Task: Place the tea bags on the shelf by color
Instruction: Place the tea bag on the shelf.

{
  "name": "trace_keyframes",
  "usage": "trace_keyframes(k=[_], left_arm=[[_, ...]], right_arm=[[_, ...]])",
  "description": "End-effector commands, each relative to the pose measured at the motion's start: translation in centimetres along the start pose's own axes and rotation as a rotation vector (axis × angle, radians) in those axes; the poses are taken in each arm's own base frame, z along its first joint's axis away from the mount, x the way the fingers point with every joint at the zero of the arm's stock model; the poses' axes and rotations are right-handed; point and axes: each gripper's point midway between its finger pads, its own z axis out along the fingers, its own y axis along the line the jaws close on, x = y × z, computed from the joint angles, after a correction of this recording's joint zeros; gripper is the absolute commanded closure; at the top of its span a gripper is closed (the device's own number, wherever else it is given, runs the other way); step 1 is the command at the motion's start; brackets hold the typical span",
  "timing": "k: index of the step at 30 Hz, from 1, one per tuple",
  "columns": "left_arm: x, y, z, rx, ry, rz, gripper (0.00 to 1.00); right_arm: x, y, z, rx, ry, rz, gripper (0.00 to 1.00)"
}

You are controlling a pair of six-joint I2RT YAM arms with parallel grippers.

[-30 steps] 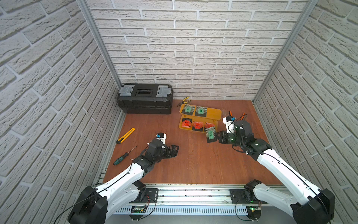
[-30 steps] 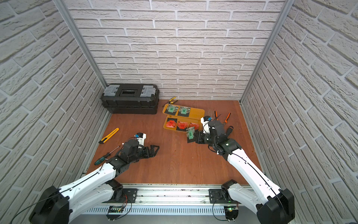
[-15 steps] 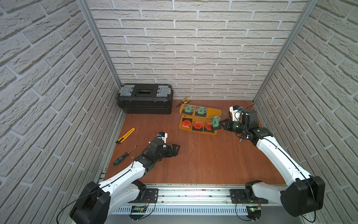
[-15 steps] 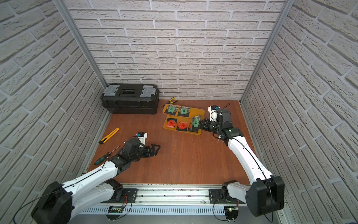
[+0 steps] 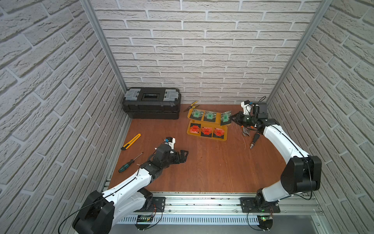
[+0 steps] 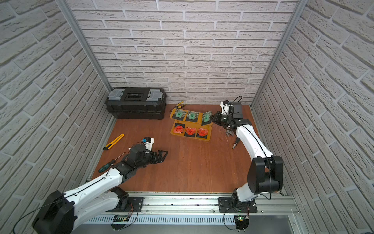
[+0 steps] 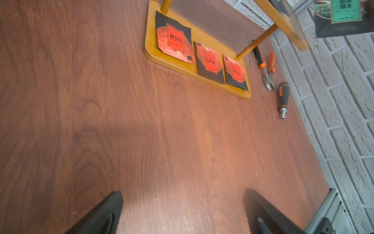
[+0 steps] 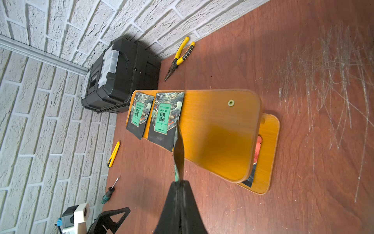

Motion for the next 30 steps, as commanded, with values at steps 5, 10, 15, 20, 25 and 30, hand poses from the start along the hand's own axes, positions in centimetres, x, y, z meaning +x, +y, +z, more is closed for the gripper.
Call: trace_keyframes(k=[5,10,15,20,25,30], left_arm=[[-0.9,-0.7,-0.3,0.021,-0.039,0.012,0.01],[-0.9,-0.6,-0.3,0.017,-0.038,0.012,0.01],[-0.8,-0.5,-0.2,0.013,-0.037,0.011,0.02],[-0.8,-0.4,-0.2,0.010,-0.037,0.013,0.02],[-0.7,-0.3,-0.2,0.008,-0.035,0.014,0.01],[-0.6,-0.2,-0.2,0.006,-0.036,0.015,0.02]], right_arm=[[-2.2,0.7,1.3,-0.072,0.001,0.045,0.97],[-2.5,0.1,2.5,-0.070,0.023,0.072,0.97],[-2.5,-0.6,3.4,-0.062,0.037,0.094,0.97],[-2.4,-1.1,3.8,-0.051,0.046,0.108,0.96],[-2.1,-1.8,4.2,-0.039,0.062,0.123,0.93],[-1.8,-2.3,4.4,-0.031,0.072,0.132,0.89]])
